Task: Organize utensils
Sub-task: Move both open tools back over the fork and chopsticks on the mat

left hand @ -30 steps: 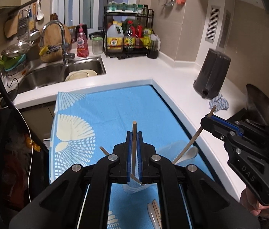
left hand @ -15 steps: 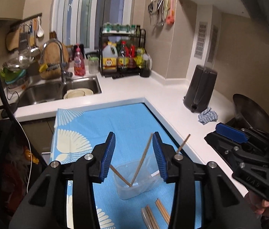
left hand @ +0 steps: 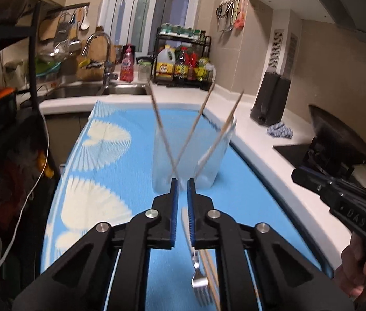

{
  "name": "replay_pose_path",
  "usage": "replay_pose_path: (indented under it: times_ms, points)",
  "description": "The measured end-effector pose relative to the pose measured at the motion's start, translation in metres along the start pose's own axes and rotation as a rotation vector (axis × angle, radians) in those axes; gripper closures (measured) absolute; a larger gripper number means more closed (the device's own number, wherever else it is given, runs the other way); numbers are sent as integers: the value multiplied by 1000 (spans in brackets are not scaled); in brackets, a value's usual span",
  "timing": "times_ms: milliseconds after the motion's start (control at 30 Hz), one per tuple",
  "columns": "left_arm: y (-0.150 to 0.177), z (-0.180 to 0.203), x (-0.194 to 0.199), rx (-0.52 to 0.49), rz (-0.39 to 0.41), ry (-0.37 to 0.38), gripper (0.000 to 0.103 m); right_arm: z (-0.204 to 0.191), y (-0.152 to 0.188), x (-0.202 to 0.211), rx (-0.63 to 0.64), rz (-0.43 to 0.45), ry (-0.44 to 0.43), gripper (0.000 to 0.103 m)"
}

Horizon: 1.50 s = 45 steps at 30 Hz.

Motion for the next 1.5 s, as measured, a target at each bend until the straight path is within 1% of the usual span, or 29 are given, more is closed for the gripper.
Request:
replay_pose_path:
  times_ms: [33, 167, 267, 367, 467, 567, 667, 867, 1067, 1167, 1200, 1233, 1367, 1500]
  points:
    - [11, -3, -1, 12, -6, -10, 97, -3, 16, -5, 3, -23, 15, 98]
    - [59, -16, -9, 81, -65, -29, 97, -4, 64, -17, -64, -90, -8, 98]
    - [90, -20, -11, 92, -91, -52, 97, -11, 96, -25, -52, -143, -1, 98]
    - [109, -19, -10, 94, -114, -40, 97, -17, 119, -31, -54, -185, -8, 96]
    - [120, -15, -14, 89, -126, -23, 97, -26, 133, -33, -38, -208, -14, 95]
    - [129, -13, -16, 91, -132, -10, 97, -31, 140, -35, -3, -220, 10, 95]
    - [132, -14, -18, 95, -133, -16, 97, -27, 143, -33, -2, -218, 30, 95]
    - [136, -14, -23, 124, -147, -7, 97, -25, 147, -29, 14, -207, 41, 93]
    - [143, -8, -29, 145, -180, 5, 96, -25, 149, -26, 23, -206, 52, 94]
    - [143, -6, -28, 142, -173, 4, 88, -23, 150, -23, 20, -208, 57, 94]
    - [144, -6, -27, 147, -169, 2, 83, -22, 150, -23, 18, -209, 57, 94]
    - [144, -7, -25, 154, -164, 3, 81, -22, 150, -22, 16, -210, 55, 93]
    - [147, -8, -18, 177, -155, 16, 80, -22, 150, -21, 35, -214, 74, 93]
    - [153, -9, -13, 204, -147, 24, 80, -21, 151, -19, 33, -212, 73, 93]
Point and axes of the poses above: each gripper's, at about its wrist camera, not at the fingertips, and x roughly against the way its jaws point, z to its right, y to its underside, the point moved 2 cm from there along -x, roughly the way its jaws point, and after that the axes turned 9 degrees about x, right-handed, at the moved point
